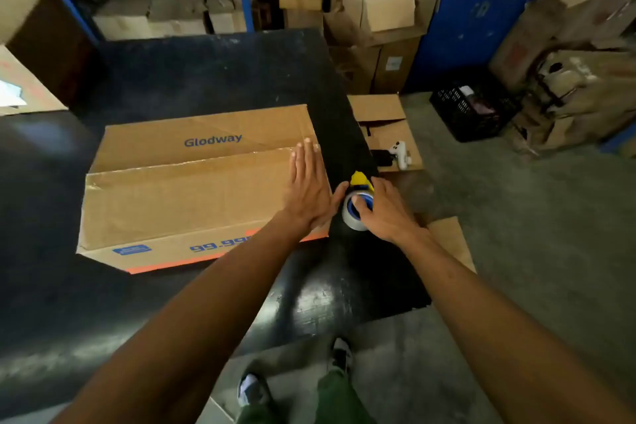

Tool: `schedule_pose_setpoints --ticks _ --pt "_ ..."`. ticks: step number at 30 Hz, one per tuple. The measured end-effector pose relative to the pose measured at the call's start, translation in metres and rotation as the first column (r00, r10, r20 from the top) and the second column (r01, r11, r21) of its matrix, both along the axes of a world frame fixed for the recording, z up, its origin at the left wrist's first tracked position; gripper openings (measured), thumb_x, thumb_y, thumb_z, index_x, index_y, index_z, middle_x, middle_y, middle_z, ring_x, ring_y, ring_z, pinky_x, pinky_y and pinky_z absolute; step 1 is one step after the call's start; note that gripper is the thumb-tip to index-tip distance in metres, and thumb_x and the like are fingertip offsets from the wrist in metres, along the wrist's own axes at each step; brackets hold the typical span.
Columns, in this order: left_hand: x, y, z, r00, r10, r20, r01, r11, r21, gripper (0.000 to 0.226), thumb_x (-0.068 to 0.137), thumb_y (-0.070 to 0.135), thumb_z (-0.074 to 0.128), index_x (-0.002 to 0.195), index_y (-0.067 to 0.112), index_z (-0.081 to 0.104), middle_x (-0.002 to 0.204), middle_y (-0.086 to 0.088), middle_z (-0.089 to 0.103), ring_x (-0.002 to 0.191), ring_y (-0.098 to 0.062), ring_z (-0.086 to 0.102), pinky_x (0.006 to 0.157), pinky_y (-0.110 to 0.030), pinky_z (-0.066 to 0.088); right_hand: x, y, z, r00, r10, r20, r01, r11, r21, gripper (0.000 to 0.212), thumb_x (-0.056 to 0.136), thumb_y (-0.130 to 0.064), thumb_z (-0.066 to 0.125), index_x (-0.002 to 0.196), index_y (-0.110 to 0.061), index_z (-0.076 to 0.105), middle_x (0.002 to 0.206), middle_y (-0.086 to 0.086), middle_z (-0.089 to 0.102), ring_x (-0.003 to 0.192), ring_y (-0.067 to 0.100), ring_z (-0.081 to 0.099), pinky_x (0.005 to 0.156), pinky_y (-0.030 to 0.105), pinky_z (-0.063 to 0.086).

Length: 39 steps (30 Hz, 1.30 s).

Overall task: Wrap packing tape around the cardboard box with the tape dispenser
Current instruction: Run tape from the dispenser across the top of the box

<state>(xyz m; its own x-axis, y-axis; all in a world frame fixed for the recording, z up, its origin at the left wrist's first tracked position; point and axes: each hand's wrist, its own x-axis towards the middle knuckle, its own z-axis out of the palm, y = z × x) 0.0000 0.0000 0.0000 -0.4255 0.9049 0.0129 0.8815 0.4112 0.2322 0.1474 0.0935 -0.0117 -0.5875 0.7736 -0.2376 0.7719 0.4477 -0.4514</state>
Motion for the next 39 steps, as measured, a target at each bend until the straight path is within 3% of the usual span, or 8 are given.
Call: schedule_pose_setpoints --ticks 7,14,20,28,31,33,36,39 --pt "0.012 0.013 -0.036 0.985 0.174 0.001 -0.174 0.984 -0.04 0.087 0.091 0.053 0.001 0.153 -0.007 0.01 0.162 -0.029 0.004 0.151 -0.039 0.002 0.124 -0.047 0.001 -0.007 0.034 -0.051 0.996 -0.034 0.08 0.034 0.999 -0.001 0.077 0.097 -0.043 0.05 0.153 -0.003 0.015 0.157 0.017 0.023 0.144 0.031 0.022 0.118 0.037 0.02" --pt "0.008 0.019 -0.039 0.979 0.179 -0.093 -0.186 0.98 -0.071 0.083 0.094 0.05 0.002 0.154 -0.006 0.011 0.163 -0.026 0.005 0.152 -0.035 0.0 0.124 -0.047 0.003 -0.027 0.056 -0.079 0.989 -0.089 0.115 0.103 0.987 -0.124 0.086 0.087 -0.023 0.067 0.153 -0.007 0.015 0.152 0.017 0.033 0.137 0.035 0.036 0.109 0.041 0.034" --pt "0.009 0.017 -0.032 0.973 0.186 -0.134 -0.202 0.972 -0.122 0.079 0.095 0.048 0.006 0.154 -0.005 0.007 0.163 -0.026 0.001 0.152 -0.034 -0.003 0.124 -0.046 0.001 -0.024 0.068 -0.087 0.954 -0.298 0.044 0.3 0.93 -0.213 0.036 0.082 -0.008 0.067 0.117 -0.002 0.06 0.118 0.021 0.064 0.11 0.04 0.059 0.085 0.039 0.048" --pt "0.006 0.012 -0.032 0.988 0.145 -0.053 -0.15 0.982 -0.118 0.08 0.097 0.052 -0.001 0.154 -0.003 0.005 0.164 -0.023 -0.002 0.152 -0.031 -0.007 0.124 -0.043 -0.004 -0.026 0.069 -0.047 0.693 -0.68 -0.24 0.212 0.51 -0.834 0.028 0.094 -0.007 0.052 0.11 -0.027 0.062 0.112 0.008 0.061 0.098 0.034 0.06 0.081 0.055 0.057" --pt "-0.002 0.012 -0.019 0.973 0.152 0.174 -0.141 0.987 -0.07 0.069 0.105 0.049 0.007 0.155 0.001 0.003 0.165 -0.015 -0.007 0.152 -0.025 -0.013 0.123 -0.04 -0.009 -0.035 0.075 -0.018 0.632 -0.7 -0.333 0.128 0.518 -0.846 0.03 0.093 -0.006 0.051 0.107 -0.03 0.062 0.11 0.007 0.063 0.099 0.033 0.061 0.085 0.054 0.055" --pt "-0.008 0.008 -0.002 0.866 0.173 0.469 -0.218 0.975 0.044 0.065 0.106 0.048 0.016 0.156 0.006 0.017 0.165 -0.012 0.01 0.153 -0.025 0.002 0.124 -0.041 0.002 -0.043 0.075 0.002 0.609 -0.669 -0.426 0.078 0.585 -0.807 0.029 0.088 -0.005 0.051 0.103 -0.026 0.066 0.103 0.007 0.067 0.101 0.03 0.062 0.087 0.045 0.052" --pt "-0.035 0.004 0.019 0.469 0.191 0.862 -0.479 0.876 0.066 0.075 0.098 0.068 0.019 0.135 0.015 0.057 0.137 -0.004 0.055 0.128 -0.019 0.047 0.113 -0.039 0.03 -0.059 0.068 0.037 0.633 -0.542 -0.553 -0.003 0.713 -0.701 0.032 0.068 -0.017 0.059 0.096 -0.023 0.071 0.094 0.006 0.07 0.099 0.031 0.061 0.085 0.042 0.047" --pt "-0.077 0.003 0.042 0.102 0.143 0.984 -0.617 0.785 -0.05 0.082 0.097 0.07 0.018 0.112 0.007 0.068 0.114 -0.011 0.066 0.104 -0.021 0.06 0.092 -0.033 0.045 -0.08 0.055 0.075 0.693 -0.322 -0.645 -0.171 0.795 -0.582 0.059 0.06 -0.023 0.061 0.118 -0.033 0.068 0.115 0.004 0.07 0.11 0.026 0.063 0.094 0.042 0.049"
